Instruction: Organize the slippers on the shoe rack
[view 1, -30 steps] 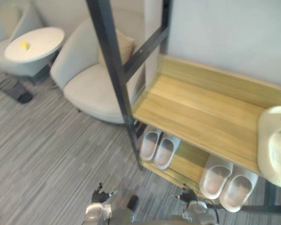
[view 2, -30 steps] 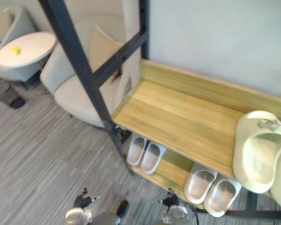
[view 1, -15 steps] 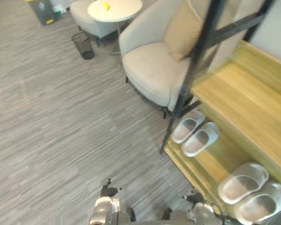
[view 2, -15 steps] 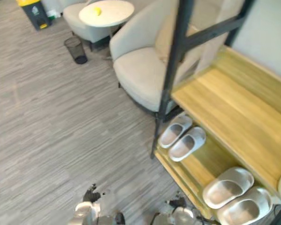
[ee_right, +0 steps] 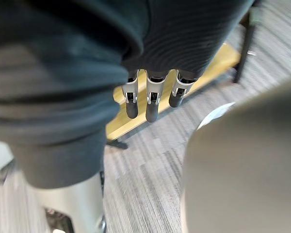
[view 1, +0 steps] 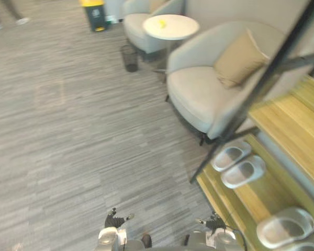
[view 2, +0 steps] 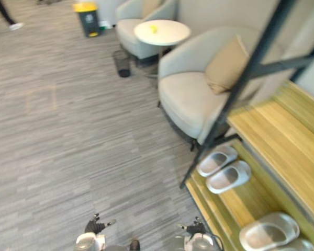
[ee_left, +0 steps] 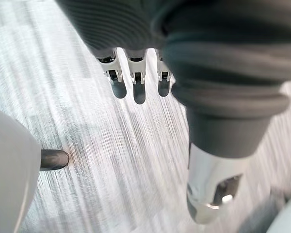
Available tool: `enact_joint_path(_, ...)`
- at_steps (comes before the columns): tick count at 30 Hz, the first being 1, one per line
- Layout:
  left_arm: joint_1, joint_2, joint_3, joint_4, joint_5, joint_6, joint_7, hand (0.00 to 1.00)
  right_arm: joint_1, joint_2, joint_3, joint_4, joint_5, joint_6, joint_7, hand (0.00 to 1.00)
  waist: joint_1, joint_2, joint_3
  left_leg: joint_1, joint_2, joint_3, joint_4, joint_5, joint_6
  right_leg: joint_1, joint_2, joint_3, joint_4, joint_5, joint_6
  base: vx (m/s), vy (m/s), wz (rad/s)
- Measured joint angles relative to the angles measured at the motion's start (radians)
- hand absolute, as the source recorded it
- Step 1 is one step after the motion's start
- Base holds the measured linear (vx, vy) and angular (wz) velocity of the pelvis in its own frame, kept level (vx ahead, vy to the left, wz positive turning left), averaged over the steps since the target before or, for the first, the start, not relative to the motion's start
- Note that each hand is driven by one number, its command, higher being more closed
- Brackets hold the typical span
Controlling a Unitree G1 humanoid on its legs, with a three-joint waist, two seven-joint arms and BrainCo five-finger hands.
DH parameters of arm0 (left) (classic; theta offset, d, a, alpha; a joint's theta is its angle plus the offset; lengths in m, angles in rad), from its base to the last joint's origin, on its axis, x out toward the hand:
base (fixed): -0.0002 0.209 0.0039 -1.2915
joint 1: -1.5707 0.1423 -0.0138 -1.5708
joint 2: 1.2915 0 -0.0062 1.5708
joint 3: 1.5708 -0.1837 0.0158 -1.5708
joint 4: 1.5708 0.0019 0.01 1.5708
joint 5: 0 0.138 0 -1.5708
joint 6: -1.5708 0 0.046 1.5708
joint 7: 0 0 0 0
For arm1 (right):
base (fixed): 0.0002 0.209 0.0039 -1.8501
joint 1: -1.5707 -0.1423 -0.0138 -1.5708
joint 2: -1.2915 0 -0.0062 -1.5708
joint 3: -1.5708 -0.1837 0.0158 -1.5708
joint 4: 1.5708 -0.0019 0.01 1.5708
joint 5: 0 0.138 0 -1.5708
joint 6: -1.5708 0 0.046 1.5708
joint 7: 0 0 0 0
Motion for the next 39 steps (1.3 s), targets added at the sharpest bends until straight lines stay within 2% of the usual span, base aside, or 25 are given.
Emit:
enact_joint_path(2,-0.001,-0.005,0.009,0.0,-0.004,-0.001,0.0,0.0,0.004,0.004,0.0,-0.001,0.005,-0.004,0.0,0.0,-0.005,-0.012,-0.007,-0.023,-0.021,-0.098,0.023,-0.011,-0.019,-0.004,0.029,0.063,-0.086,0.001,-0.003,0.05,-0.202,1.46)
enact_joint_path(4,-0.002,-0.013,0.018,-0.004,-0.004,-0.001,-0.001,0.0,0.01,0.02,-0.01,0.001,0.013,-0.004,0.0,0.0,-0.005,-0.045,-0.009,-0.039,-0.059,-0.181,0.067,-0.024,-0.039,0.012,-0.005,0.027,-0.139,-0.024,-0.017,0.17,-0.275,1.6)
enact_joint_path(5,0.0,-0.042,0.048,-0.024,-0.01,-0.005,0.001,0.0,0.004,0.018,-0.019,0.0,0.009,0.001,-0.003,0.0,0.012,-0.012,-0.022,-0.081,-0.028,-0.195,0.131,-0.048,-0.078,0.021,0.01,-0.037,-0.153,-0.037,-0.031,0.22,-0.243,1.14)
enact_joint_path(6,0.001,-0.042,0.05,-0.026,-0.013,-0.005,0.001,0.0,0.001,0.018,-0.017,-0.001,0.008,0.001,-0.003,0.0,0.014,-0.008,-0.023,-0.089,-0.024,-0.196,0.145,-0.057,-0.083,0.026,0.013,-0.046,-0.157,-0.035,-0.035,0.25,-0.195,0.77)
enact_joint_path(8,0.008,-0.051,0.069,-0.032,-0.025,-0.004,-0.001,0.0,-0.027,0.017,0.016,-0.001,0.008,0.001,-0.004,0.0,0.02,0.035,-0.011,-0.171,0.016,-0.146,0.315,-0.128,-0.131,0.069,0.05,-0.107,-0.183,-0.029,-0.055,0.26,-0.148,0.6)
enact_joint_path(10,-0.013,-0.05,0.088,-0.049,-0.043,0.0,0.0,0.0,-0.036,0.034,0.043,-0.005,0.009,0.002,-0.008,0.0,0.028,0.039,0.022,-0.302,0.073,0.014,0.625,-0.147,-0.166,0.167,0.079,-0.169,-0.236,-0.032,-0.078,0.3,-0.142,0.77)
enact_joint_path(12,-0.014,-0.043,0.085,-0.086,-0.053,-0.002,0.001,0.0,-0.029,0.041,0.07,-0.011,0.034,0.002,-0.022,0.0,0.043,0.017,0.035,-0.363,0.162,0.205,0.724,-0.172,-0.124,0.26,0.081,-0.223,-0.283,-0.04,-0.092,0.25,-0.08,0.6)
enact_joint_path(15,-0.016,-0.048,0.076,-0.11,-0.063,-0.003,0.001,0.0,-0.015,0.035,0.073,-0.047,0.047,0.002,-0.035,0.0,0.05,0.016,0.035,-0.417,0.217,0.34,0.654,-0.179,-0.093,0.338,0.07,-0.283,-0.363,-0.047,-0.08,0.32,0.033,0.55)
enact_joint_path(16,-0.026,-0.048,0.077,-0.121,-0.062,-0.003,0.001,0.0,-0.016,0.035,0.074,-0.048,0.048,0.004,-0.039,0.0,0.052,0.012,0.039,-0.472,0.224,0.39,0.612,-0.162,-0.065,0.387,0.055,-0.321,-0.421,-0.054,-0.068,0.38,0.122,0.61)
enact_joint_path(18,-0.032,-0.048,0.077,-0.132,-0.062,-0.004,0.001,0.0,-0.015,0.036,0.074,-0.045,0.048,0.006,-0.039,0.0,0.059,0.007,0.045,-0.484,0.221,0.441,0.542,-0.113,-0.039,0.423,0.046,-0.344,-0.441,-0.052,-0.054,0.35,0.126,0.52)
enact_joint_path(19,-0.019,-0.051,0.072,-0.128,-0.062,-0.004,0.001,0.0,-0.005,0.035,0.068,-0.036,0.049,0.006,-0.039,0.0,0.066,0.023,0.033,-0.479,0.225,0.456,0.456,-0.034,0.004,0.443,0.051,-0.347,-0.442,-0.055,-0.049,0.48,0.22,0.5)
enact_joint_path(21,-0.02,-0.035,0.08,-0.129,-0.061,-0.005,0.001,0.0,0.0,0.063,0.037,-0.028,0.047,0.011,-0.038,0.0,0.081,-0.02,0.017,-0.46,0.16,0.455,0.47,-0.079,0.013,0.454,-0.015,-0.337,-0.369,-0.06,-0.032,0.6,0.288,0.5)
enact_joint_path(22,-0.019,-0.031,0.083,-0.118,-0.06,-0.003,0.001,0.0,0.007,0.069,0.03,-0.035,0.046,0.011,-0.035,0.0,0.091,-0.03,0.018,-0.41,0.118,0.445,0.469,-0.124,0.028,0.389,-0.08,-0.313,-0.143,-0.005,0.012,0.58,0.27,0.42)
enact_joint_path(24,-0.02,-0.025,0.073,-0.101,-0.06,0.003,0.001,0.0,0.009,0.062,0.028,-0.038,0.045,0.011,-0.032,0.0,0.089,-0.027,0.023,-0.352,0.091,0.422,0.466,-0.163,0.035,0.308,-0.108,-0.239,0.102,0.058,0.008,0.52,0.232,0.48)
enact_joint_path(25,-0.022,-0.023,0.066,-0.091,-0.061,0.006,0.002,0.0,0.011,0.062,0.028,-0.039,0.045,0.011,-0.031,0.0,0.086,-0.026,0.036,-0.274,0.067,0.396,0.443,-0.183,0.038,0.24,-0.102,-0.174,0.309,0.059,-0.015,0.57,0.188,0.67)
enact_joint_path(26,-0.021,-0.025,0.066,-0.091,-0.061,0.009,0.002,0.0,0.013,0.061,0.027,-0.05,0.044,0.009,-0.031,0.0,0.082,-0.025,0.039,-0.201,0.047,0.366,0.404,-0.186,0.038,0.17,-0.071,-0.118,0.44,0.05,0.0,0.56,0.159,0.78)
enact_joint_path(28,-0.023,-0.036,0.065,-0.091,-0.062,0.008,0.001,0.0,0.014,0.062,0.028,-0.079,0.044,-0.001,-0.031,0.0,0.059,-0.006,0.044,-0.083,0.041,0.323,0.315,-0.187,0.037,0.041,-0.023,-0.121,0.49,0.024,0.008,0.54,0.103,0.77)
enact_joint_path(31,-0.03,-0.041,0.053,-0.086,-0.064,0.006,0.001,0.0,0.01,0.069,0.022,-0.117,0.045,-0.01,-0.031,0.0,0.051,-0.009,0.044,0.032,0.029,0.26,0.211,-0.207,0.022,-0.156,-0.001,-0.179,0.303,0.009,0.004,0.46,0.038,0.55)
enact_joint_path(33,-0.042,-0.041,0.042,-0.06,-0.064,0.006,-0.001,0.0,0.003,0.06,-0.012,-0.112,0.046,-0.013,-0.031,0.0,0.042,-0.014,0.042,0.115,0.018,0.205,0.145,-0.224,0.002,-0.192,0.036,-0.172,-0.051,0.07,-0.004,0.48,-0.019,0.74)
enact_joint_path(34,-0.043,-0.039,0.042,-0.054,-0.064,0.004,-0.002,0.0,0.004,0.061,-0.018,-0.109,0.046,-0.012,-0.031,0.0,0.033,-0.021,0.036,0.144,0.012,0.176,0.12,-0.23,-0.008,-0.193,0.046,-0.152,-0.152,0.112,-0.018,0.7,-0.121,1.2)
enact_joint_path(35,-0.042,-0.042,0.043,-0.049,-0.062,0.004,-0.002,0.0,0.002,0.06,-0.025,-0.105,0.046,-0.01,-0.031,0.0,0.016,-0.016,0.03,0.181,0.021,0.117,0.099,-0.247,-0.02,-0.186,0.063,-0.129,-0.152,0.217,-0.08,0.65,-0.16,1.19)
enact_joint_path(36,-0.036,-0.051,0.045,-0.044,-0.062,0.004,-0.002,0.0,0.0,0.05,-0.029,-0.104,0.045,-0.007,-0.031,0.0,0.01,0.008,0.005,0.192,0.052,0.083,0.099,-0.254,-0.032,-0.187,0.084,-0.144,-0.129,0.202,-0.098,0.83,-0.195,1.04)
enact_joint_path(37,-0.033,-0.051,0.045,-0.043,-0.062,0.004,-0.002,0.0,-0.006,0.047,-0.03,-0.101,0.045,-0.004,-0.031,0.0,0.018,0.025,-0.004,0.163,0.071,0.073,0.15,-0.251,-0.037,-0.18,0.087,-0.159,-0.122,0.17,-0.1,0.69,-0.17,0.67)
enact_joint_path(38,-0.034,-0.056,0.052,-0.041,-0.062,0.006,-0.002,0.0,-0.015,0.046,-0.028,-0.096,0.044,-0.003,-0.03,0.0,0.015,0.046,0.009,0.103,0.079,0.072,0.315,-0.24,-0.052,-0.142,0.093,-0.184,-0.126,0.141,-0.111,0.68,-0.157,0.44)
enact_joint_path(39,-0.032,-0.059,0.068,-0.029,-0.061,0.01,-0.003,0.0,-0.015,0.04,-0.025,-0.099,0.044,-0.003,-0.03,0.0,0.011,0.067,0.02,0.034,0.091,0.076,0.525,-0.184,-0.084,-0.086,0.112,-0.189,-0.149,0.115,-0.112,0.65,-0.183,0.26)
